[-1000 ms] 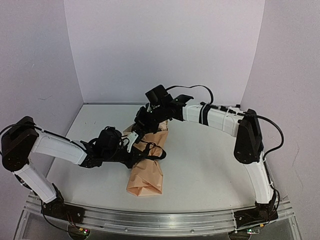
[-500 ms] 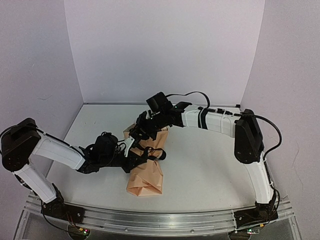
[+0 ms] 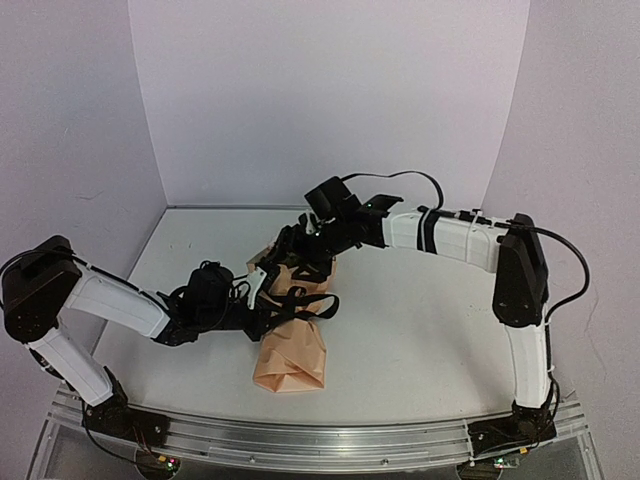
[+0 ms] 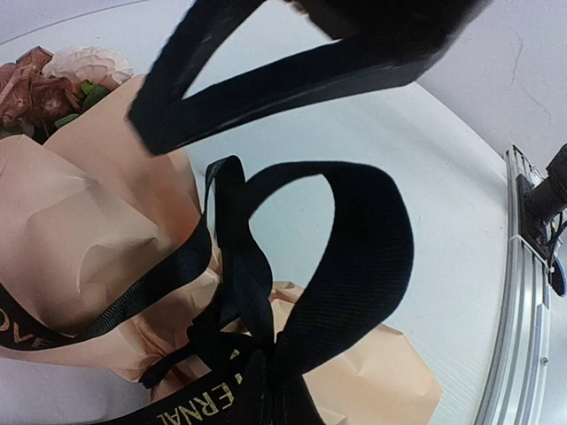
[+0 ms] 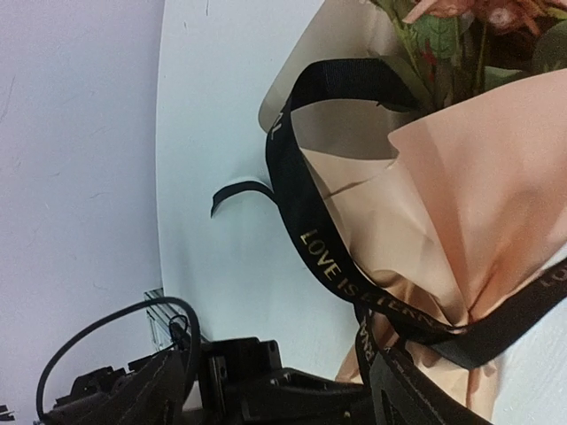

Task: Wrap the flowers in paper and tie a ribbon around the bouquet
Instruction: Cross the half-tied ribbon over the folded bouquet.

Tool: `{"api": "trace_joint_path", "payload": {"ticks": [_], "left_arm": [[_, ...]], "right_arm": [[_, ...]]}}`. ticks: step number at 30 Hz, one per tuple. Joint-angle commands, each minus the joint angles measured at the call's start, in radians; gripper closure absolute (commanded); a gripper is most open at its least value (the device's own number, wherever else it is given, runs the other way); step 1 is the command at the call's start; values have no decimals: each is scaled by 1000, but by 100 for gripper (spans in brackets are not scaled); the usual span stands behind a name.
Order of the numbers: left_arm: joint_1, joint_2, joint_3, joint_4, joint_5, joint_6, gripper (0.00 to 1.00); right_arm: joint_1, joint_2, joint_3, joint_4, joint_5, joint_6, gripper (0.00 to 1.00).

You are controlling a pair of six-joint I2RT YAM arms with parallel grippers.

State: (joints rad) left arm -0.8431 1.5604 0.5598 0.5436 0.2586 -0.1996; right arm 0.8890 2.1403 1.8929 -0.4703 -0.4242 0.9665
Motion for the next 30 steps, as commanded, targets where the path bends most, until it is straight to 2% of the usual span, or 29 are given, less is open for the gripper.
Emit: {"api": "trace_joint_path", "payload": {"ticks": [1, 4, 8, 11, 16, 22, 30], "left_arm": [[13, 4, 26, 43, -6, -12, 100], [15, 7, 32, 33, -1, -6, 100], [15, 9, 47, 11, 6, 9, 100], [15, 12, 60, -13, 9, 25, 100], [15, 21, 78, -44, 13, 43, 100], [15, 21, 89, -75, 13, 59, 100], [15, 15, 98, -104, 14, 79, 100]], "right_arm": [[7, -150, -87, -50, 106, -73, 23], [5, -202, -163, -55, 154, -93, 27], [16, -224, -211, -61, 135, -118, 36], [33, -211, -204, -97, 159, -142, 40], [38, -173, -181, -104, 168, -143, 53], [46, -157, -170, -105, 166, -148, 54], [49, -141, -166, -116, 191, -158, 70]]}}
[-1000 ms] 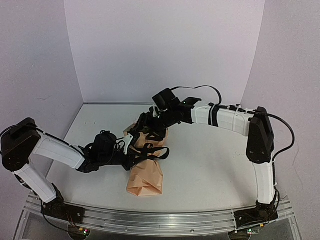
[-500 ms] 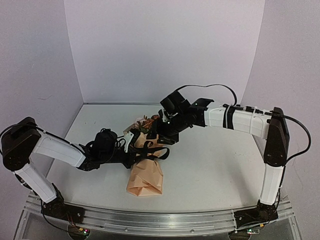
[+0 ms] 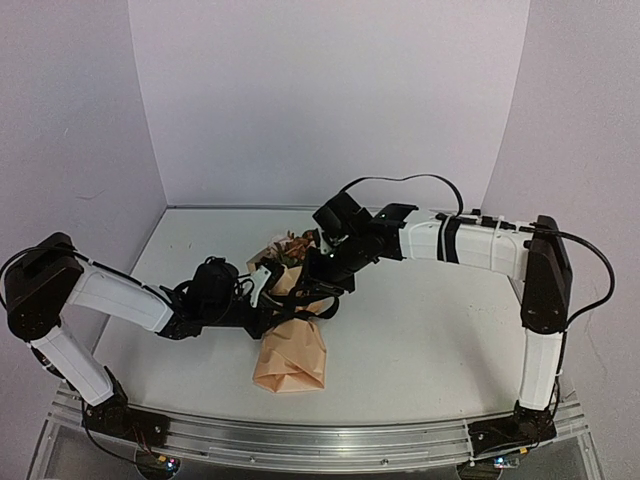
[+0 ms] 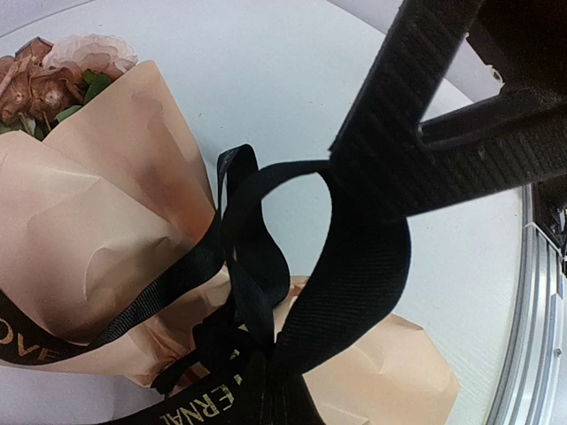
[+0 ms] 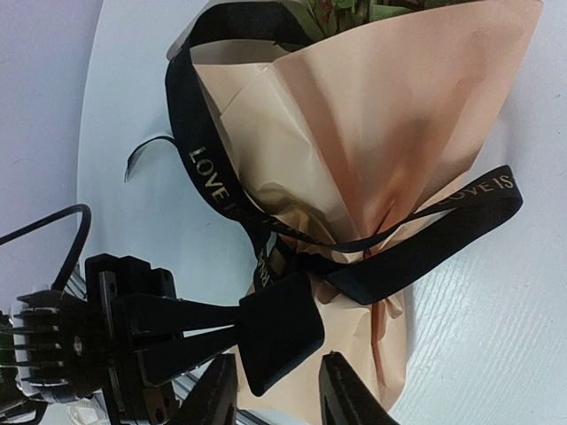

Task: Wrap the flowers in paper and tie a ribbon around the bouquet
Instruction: Cross the half-tied ribbon over the folded bouquet.

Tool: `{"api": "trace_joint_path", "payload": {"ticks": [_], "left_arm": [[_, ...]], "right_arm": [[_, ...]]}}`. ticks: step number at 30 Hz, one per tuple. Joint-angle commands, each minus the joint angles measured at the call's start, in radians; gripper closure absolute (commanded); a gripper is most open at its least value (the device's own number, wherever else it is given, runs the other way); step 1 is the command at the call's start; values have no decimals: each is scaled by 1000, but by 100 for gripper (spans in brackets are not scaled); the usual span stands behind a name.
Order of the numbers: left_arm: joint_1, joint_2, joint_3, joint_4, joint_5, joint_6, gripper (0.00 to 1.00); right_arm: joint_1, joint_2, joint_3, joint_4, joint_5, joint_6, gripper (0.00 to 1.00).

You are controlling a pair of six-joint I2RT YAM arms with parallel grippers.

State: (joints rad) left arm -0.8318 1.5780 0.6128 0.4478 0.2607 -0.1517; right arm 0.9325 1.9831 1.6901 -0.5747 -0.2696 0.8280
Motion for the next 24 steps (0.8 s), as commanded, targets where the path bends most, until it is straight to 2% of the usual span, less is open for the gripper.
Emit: {"api": "trace_joint_path", "payload": {"ticks": [1, 9, 11, 15, 18, 22, 24], "left_arm": [[3, -4, 46, -10, 11, 32, 100], [3, -15, 53, -35, 12, 44, 100], [3, -17, 52, -37, 14, 44, 100], [3, -24, 48, -41, 9, 38, 100], [3, -33, 47, -46, -5, 13, 99], [6, -56, 52, -63, -22, -42, 90], [9, -78, 52, -66, -27, -78, 81]], "right_arm": [[6, 21, 42, -14, 37, -20, 72], [12, 47, 70, -28, 48, -30, 75], [13, 49, 71, -30, 52, -30, 79], [16, 50, 79, -36, 68, -27, 99], [25, 42, 74, -41, 101, -26, 100], [35, 17, 49, -41, 156, -8, 100], [37, 8, 32, -40, 176, 7, 100]]}}
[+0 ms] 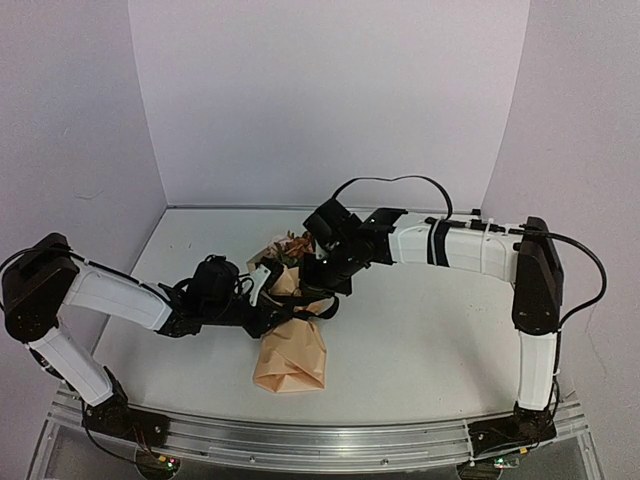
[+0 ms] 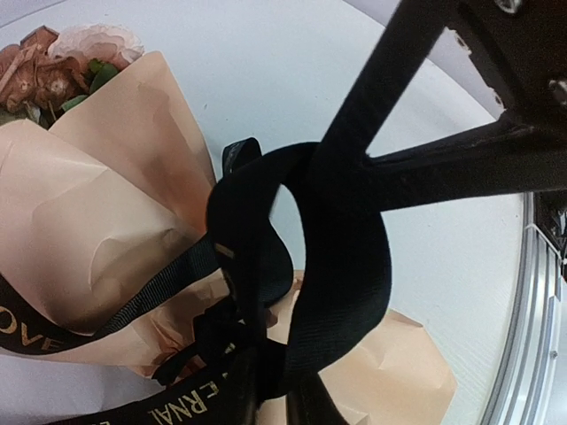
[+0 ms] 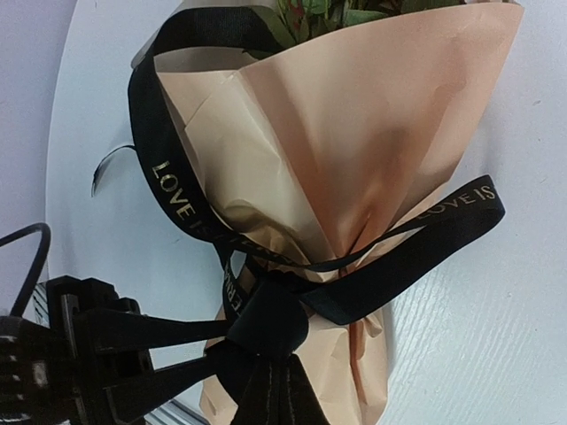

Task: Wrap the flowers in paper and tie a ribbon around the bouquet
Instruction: Cross the half-tied ribbon over the folded bouquet.

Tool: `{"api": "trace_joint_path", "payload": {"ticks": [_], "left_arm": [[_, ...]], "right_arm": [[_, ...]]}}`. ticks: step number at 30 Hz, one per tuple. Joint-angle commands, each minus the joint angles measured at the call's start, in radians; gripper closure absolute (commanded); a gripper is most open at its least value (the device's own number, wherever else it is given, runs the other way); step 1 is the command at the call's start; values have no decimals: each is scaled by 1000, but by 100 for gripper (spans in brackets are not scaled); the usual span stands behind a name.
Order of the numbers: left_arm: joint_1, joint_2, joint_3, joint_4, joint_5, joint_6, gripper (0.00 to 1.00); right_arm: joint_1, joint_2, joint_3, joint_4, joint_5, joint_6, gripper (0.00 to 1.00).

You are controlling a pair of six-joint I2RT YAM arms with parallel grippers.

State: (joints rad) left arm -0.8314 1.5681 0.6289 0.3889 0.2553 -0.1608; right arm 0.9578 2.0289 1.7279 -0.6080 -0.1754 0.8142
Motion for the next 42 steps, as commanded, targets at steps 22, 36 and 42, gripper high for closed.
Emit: {"api": "trace_joint_path", "payload": {"ticks": [22, 36, 42], "left_arm": [[229, -146, 265, -443, -221, -291, 41], [244, 105, 493, -617, -97, -507, 44], [247, 144, 504, -582, -65, -546, 53]], "right_arm": [[29, -55, -13, 4, 164, 64, 100], [29, -60, -13, 5, 171, 63, 100], [29, -55, -4, 5, 174, 63, 100]]}}
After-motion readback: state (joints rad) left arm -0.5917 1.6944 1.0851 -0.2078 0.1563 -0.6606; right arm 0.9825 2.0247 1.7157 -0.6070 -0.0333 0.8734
